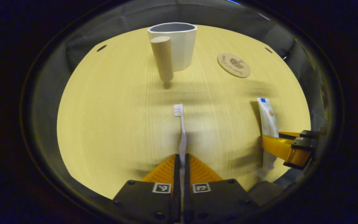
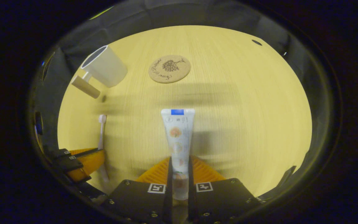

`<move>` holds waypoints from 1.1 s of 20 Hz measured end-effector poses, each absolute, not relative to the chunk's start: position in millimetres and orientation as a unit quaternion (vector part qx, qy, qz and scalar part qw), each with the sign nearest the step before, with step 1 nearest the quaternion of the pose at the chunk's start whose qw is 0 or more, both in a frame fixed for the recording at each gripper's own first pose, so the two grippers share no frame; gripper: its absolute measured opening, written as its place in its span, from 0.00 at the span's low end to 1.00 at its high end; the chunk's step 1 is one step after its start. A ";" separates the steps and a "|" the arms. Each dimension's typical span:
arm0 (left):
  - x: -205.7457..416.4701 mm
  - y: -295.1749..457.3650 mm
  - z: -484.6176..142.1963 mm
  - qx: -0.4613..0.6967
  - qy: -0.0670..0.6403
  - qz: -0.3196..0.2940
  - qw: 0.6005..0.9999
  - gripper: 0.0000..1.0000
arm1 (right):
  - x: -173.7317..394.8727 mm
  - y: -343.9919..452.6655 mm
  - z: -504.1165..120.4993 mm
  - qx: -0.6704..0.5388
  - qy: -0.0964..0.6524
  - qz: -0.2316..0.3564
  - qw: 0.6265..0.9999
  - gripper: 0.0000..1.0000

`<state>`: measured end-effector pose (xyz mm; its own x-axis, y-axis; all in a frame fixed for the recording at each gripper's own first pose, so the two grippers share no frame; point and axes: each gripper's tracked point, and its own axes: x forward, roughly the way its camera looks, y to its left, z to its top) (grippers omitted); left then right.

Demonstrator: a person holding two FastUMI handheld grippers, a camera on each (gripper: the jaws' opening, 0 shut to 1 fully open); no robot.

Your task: Put the toothbrush and toothpaste on the desktop into the cup, then pick up the cup and place it on the coaster on the desktop.

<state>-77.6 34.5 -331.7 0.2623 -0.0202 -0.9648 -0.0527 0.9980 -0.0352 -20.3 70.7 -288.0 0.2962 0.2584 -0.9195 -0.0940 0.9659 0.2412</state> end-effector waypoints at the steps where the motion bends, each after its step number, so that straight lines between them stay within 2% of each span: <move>1: -80.6 33.9 -327.7 -0.032 0.602 0.008 0.798 0.16 | -16.6 70.0 -289.1 0.079 0.579 0.112 0.803 0.21; 2: -80.8 32.7 -327.2 -0.038 0.599 0.006 0.800 0.10 | -16.0 69.7 -290.1 0.082 0.576 0.111 0.806 0.20; 11: -84.2 16.3 -289.3 -0.068 0.533 -0.027 0.843 0.10 | -13.1 72.5 -256.2 0.101 0.516 0.141 0.839 0.20; 22: -60.6 7.5 -178.6 -0.089 0.387 -0.063 0.915 0.10 | 4.6 66.8 -174.7 0.100 0.395 0.161 0.899 0.20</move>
<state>-60.6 7.5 -178.6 0.6921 -0.1849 -0.6977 0.0468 0.9761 -0.2122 4.6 66.8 -174.7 0.6364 0.3685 -0.6776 -0.2099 0.9281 0.3076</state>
